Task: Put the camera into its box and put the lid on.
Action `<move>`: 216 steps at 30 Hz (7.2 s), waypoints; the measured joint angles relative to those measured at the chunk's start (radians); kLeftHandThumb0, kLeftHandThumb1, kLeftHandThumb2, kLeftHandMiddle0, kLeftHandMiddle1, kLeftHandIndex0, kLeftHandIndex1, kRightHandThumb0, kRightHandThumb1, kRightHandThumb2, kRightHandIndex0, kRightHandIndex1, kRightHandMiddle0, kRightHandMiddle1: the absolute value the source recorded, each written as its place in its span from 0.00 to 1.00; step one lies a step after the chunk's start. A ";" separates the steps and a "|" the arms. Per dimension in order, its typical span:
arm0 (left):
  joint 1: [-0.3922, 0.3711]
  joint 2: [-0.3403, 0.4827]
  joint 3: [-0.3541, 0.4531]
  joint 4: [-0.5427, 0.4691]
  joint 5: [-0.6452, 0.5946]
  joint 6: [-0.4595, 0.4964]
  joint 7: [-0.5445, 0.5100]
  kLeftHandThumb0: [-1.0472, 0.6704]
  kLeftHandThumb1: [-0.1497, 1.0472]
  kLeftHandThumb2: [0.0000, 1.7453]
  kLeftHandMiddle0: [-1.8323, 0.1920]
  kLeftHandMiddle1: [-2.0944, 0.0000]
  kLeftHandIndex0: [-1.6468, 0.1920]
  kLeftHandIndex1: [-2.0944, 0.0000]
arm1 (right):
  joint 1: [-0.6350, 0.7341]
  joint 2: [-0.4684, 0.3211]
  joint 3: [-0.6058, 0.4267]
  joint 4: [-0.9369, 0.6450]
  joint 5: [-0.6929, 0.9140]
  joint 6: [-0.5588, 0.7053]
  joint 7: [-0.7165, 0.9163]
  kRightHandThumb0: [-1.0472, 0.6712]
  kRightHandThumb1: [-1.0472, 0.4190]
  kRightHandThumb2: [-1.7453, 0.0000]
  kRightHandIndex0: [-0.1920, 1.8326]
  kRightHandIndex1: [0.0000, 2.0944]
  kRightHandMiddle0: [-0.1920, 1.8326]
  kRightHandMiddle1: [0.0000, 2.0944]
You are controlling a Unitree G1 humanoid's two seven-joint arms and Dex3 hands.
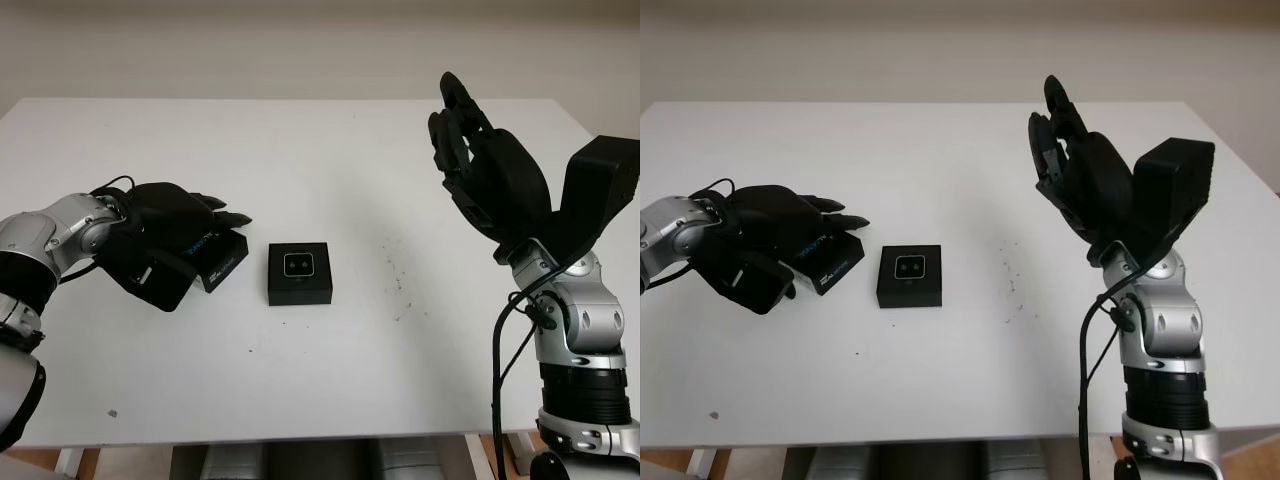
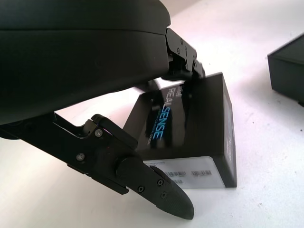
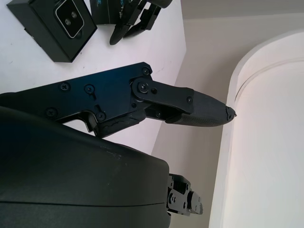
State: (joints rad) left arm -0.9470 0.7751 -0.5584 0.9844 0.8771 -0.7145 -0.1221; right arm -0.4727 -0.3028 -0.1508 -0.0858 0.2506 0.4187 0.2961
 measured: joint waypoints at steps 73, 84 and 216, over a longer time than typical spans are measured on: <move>0.055 -0.221 0.145 -0.913 -0.202 1.305 -0.955 0.41 1.00 0.10 0.64 0.00 0.72 0.09 | 0.057 0.141 0.141 -0.066 -0.082 0.066 -0.126 0.21 0.00 0.76 0.00 0.01 0.01 0.02; 0.048 -0.315 0.112 -0.858 -0.180 1.420 -0.840 0.43 1.00 0.09 0.60 0.00 0.96 0.08 | 0.084 0.148 0.131 -0.068 -0.073 0.038 -0.110 0.21 0.00 0.78 0.00 0.00 0.00 0.02; 0.176 -0.299 0.074 -1.174 -0.281 1.345 -0.802 0.22 1.00 0.31 1.00 1.00 1.00 1.00 | 0.111 0.137 0.108 -0.101 -0.074 0.081 -0.097 0.20 0.00 0.77 0.00 0.00 0.01 0.03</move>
State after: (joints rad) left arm -0.7707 0.4757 -0.4844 -0.1898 0.5964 0.6302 -0.9240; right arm -0.3619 -0.1662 -0.0423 -0.1864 0.1765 0.5000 0.1989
